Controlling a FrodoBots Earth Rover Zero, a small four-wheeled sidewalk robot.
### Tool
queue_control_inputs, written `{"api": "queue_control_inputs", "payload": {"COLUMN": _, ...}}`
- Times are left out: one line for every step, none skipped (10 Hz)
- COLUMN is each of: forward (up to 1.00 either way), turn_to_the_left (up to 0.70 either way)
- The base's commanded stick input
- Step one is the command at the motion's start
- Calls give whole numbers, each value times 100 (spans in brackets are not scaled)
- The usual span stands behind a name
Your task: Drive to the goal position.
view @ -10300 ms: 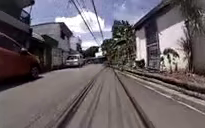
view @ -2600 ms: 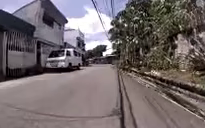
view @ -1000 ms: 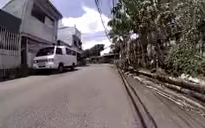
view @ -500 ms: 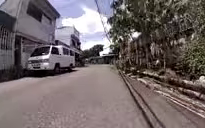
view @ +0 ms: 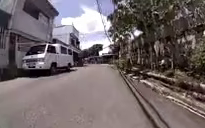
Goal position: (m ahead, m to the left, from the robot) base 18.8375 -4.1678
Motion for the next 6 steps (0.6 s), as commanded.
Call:
{"api": "queue_control_inputs", "payload": {"forward": 85, "turn_to_the_left": 0}}
{"api": "queue_control_inputs", "payload": {"forward": 85, "turn_to_the_left": 0}}
{"api": "queue_control_inputs", "payload": {"forward": 85, "turn_to_the_left": 0}}
{"api": "queue_control_inputs", "payload": {"forward": 85, "turn_to_the_left": 0}}
{"api": "queue_control_inputs", "payload": {"forward": 85, "turn_to_the_left": 0}}
{"api": "queue_control_inputs", "payload": {"forward": 85, "turn_to_the_left": 0}}
